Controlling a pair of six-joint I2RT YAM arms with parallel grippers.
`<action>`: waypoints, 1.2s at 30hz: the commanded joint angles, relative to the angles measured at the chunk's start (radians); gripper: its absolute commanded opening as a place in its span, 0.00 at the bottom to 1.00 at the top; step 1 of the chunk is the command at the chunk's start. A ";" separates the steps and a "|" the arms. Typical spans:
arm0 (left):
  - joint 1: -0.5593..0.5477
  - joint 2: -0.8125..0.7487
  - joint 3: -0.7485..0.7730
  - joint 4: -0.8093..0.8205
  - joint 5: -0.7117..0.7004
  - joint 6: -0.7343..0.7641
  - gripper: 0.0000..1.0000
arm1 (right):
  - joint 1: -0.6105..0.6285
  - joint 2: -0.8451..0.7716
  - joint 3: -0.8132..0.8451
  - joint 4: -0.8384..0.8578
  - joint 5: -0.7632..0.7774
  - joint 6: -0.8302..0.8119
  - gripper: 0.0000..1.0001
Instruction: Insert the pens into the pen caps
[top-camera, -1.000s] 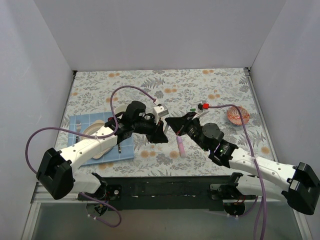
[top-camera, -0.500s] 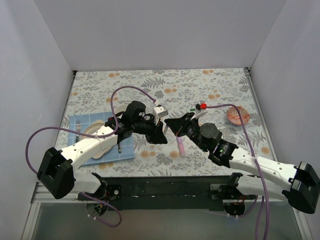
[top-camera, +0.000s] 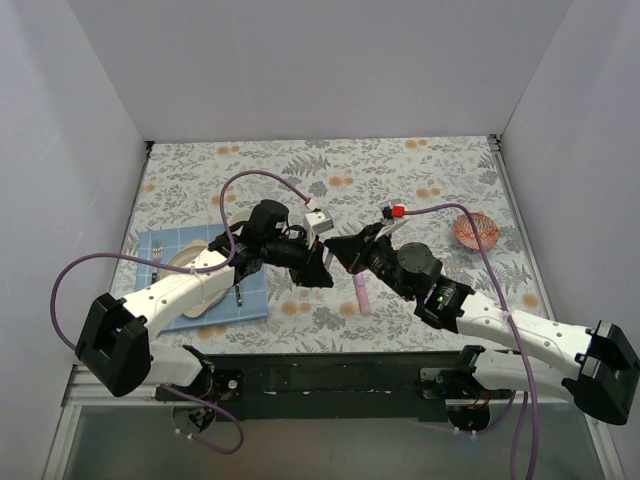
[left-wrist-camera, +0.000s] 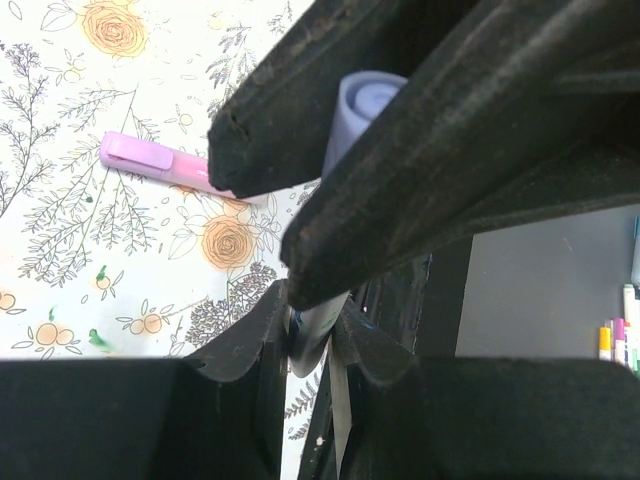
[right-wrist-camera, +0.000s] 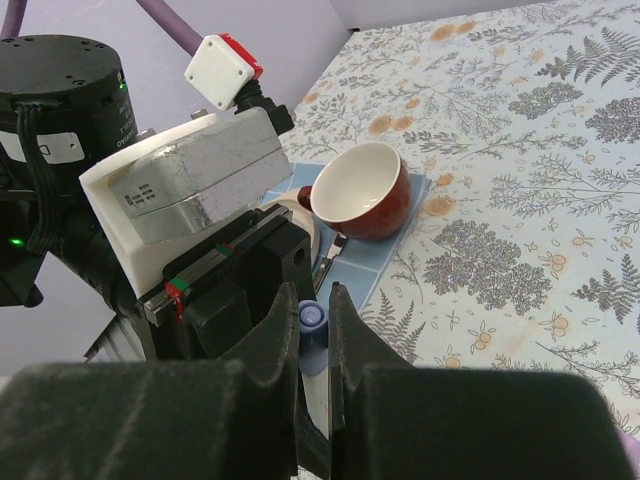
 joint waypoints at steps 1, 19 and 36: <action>0.106 -0.032 0.178 0.427 -0.205 -0.044 0.00 | 0.147 0.068 -0.090 -0.383 -0.474 0.033 0.01; 0.152 -0.052 0.175 0.455 -0.181 -0.079 0.00 | 0.148 0.030 -0.242 -0.112 -0.579 0.016 0.01; 0.152 -0.111 0.044 0.355 -0.103 -0.153 0.23 | 0.015 -0.094 0.029 -0.407 -0.177 -0.027 0.01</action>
